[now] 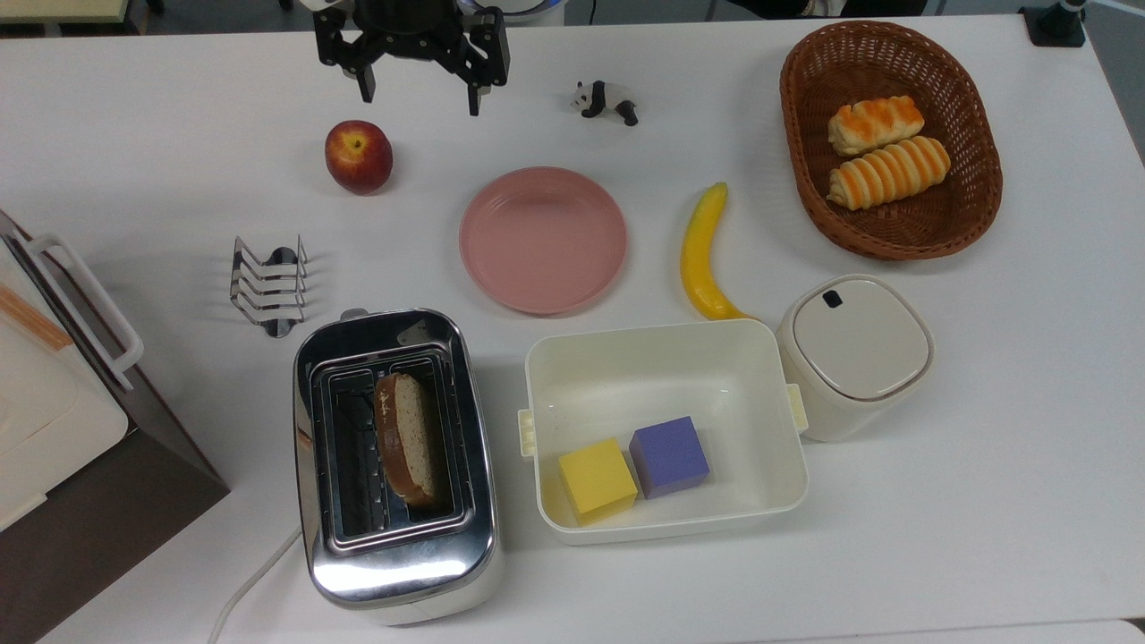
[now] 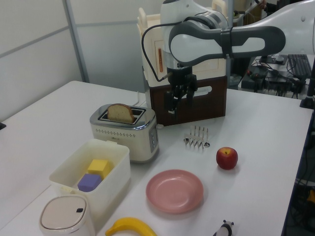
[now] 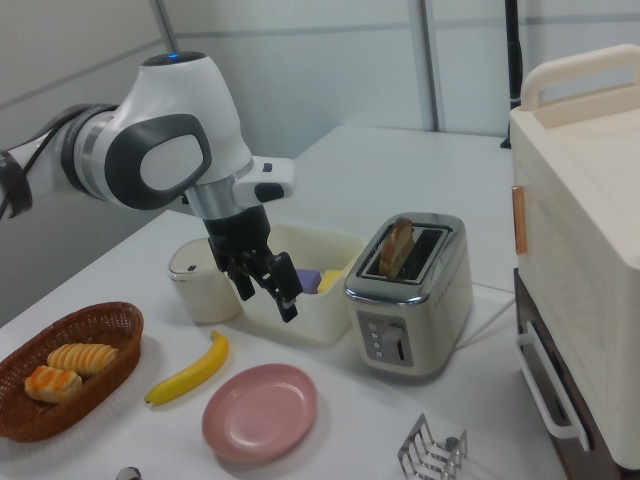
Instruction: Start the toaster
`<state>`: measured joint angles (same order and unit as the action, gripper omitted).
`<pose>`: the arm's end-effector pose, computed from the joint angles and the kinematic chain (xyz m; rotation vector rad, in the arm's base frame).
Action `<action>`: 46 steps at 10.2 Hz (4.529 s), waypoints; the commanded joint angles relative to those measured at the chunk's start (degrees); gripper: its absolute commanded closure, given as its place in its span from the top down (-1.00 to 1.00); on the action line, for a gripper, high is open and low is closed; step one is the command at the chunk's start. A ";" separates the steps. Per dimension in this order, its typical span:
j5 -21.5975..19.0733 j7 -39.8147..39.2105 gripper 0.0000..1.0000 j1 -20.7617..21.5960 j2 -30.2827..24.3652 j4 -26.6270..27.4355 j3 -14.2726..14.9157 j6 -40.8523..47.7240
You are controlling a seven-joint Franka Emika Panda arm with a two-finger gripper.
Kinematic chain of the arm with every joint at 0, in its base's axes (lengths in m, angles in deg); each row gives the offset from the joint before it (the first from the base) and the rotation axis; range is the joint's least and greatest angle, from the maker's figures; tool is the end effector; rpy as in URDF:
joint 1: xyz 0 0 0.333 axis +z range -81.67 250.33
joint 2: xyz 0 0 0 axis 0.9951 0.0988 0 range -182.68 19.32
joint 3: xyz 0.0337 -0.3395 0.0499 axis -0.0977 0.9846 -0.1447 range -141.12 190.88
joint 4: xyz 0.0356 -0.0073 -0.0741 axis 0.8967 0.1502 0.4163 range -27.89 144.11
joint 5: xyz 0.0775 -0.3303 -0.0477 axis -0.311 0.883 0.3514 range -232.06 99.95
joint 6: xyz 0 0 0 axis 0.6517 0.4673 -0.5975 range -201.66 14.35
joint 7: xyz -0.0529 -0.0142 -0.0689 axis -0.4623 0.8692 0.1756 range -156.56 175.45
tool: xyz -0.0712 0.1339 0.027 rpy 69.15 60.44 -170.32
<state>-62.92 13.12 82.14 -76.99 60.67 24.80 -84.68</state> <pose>0.5402 -0.0275 0.5570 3.0841 -0.1447 0.0219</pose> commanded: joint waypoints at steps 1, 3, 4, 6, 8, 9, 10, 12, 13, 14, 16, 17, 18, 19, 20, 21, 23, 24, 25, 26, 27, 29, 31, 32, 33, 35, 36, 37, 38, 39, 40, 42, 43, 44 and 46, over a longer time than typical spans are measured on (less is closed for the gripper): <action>-1.30 -1.39 1.00 -0.27 -1.62 1.57 -0.36 0.64; -1.30 -2.61 1.00 -0.27 -1.53 1.48 -0.36 0.64; -1.47 -2.88 1.00 -0.27 -1.44 1.57 -0.27 0.64; -1.47 -2.88 1.00 -0.27 -1.44 1.57 -0.36 0.64; -1.47 -2.88 0.97 -0.27 -1.35 1.57 -0.27 0.64; -1.47 -2.88 0.95 -0.27 -1.35 1.57 -0.27 0.64; -1.47 -2.88 0.95 -0.27 -1.35 1.57 -0.36 0.64; -1.47 -2.97 0.83 -0.18 -1.18 1.57 -0.27 0.47; -1.47 -3.76 0.49 -0.18 -1.00 1.48 -0.27 0.38; -1.47 -5.50 0.03 -0.18 -0.91 1.48 -0.10 0.46; -2.43 -6.14 -0.92 -0.18 -0.83 1.30 0.17 0.46; -2.52 -6.14 -1.00 -0.18 -0.65 0.78 0.17 0.55; -2.79 -6.22 -1.00 -0.18 -0.65 0.78 0.25 0.38; -2.96 -6.22 -1.00 -0.18 -0.21 0.69 0.34 0.11; -3.05 -6.49 -1.00 -0.18 0.66 -0.27 0.52 -0.41; -2.97 -7.18 -1.00 -0.18 1.97 -1.50 1.04 -1.55; -3.75 -7.98 -1.00 0.43 5.57 -4.58 3.58 -4.96; -3.67 -7.98 -1.00 0.96 7.16 -4.67 4.46 -8.55; -3.49 -7.98 -1.00 1.23 8.56 -4.67 5.08 -12.16; -3.32 -7.98 -1.00 1.32 10.23 -4.67 5.78 -14.89; -3.40 -7.98 -1.00 1.49 12.51 -6.07 7.01 -18.22; -3.40 -11.74 -1.00 1.49 15.77 -6.61 7.20 -21.58; -3.40 -15.51 -1.00 1.40 17.45 -6.61 7.98 -24.40; -3.84 -17.37 -1.00 1.49 17.80 -6.61 8.94 -24.50; -4.45 -18.69 -1.00 1.40 17.98 -6.61 9.22 -24.50; -5.95 -20.72 -1.00 1.49 19.99 -6.61 9.22 -24.76; -5.87 -20.81 -1.00 1.49 20.79 -6.61 9.22 -25.02; -5.78 -20.81 -1.00 1.58 21.32 -6.61 9.13 -25.29; -5.78 -20.81 -1.00 2.54 21.76 -6.61 9.13 -25.46; -5.78 -20.81 -1.00 2.72 22.37 -6.35 9.13 -26.77; -5.60 -20.81 -1.00 2.72 22.73 -6.26 9.04 -27.48; -5.51 -20.90 -1.00 2.72 23.34 -6.17 9.04 -27.66; -5.43 -20.99 -1.00 2.64 23.87 -6.17 9.13 -27.75; -5.43 -21.42 -1.00 2.55 25.00 -6.17 9.13 -27.75; -5.51 -21.95 -1.00 2.55 25.36 -6.17 9.04 -29.23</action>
<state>-67.36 -6.43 83.86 -52.77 54.21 32.84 -111.25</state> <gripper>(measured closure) 0.991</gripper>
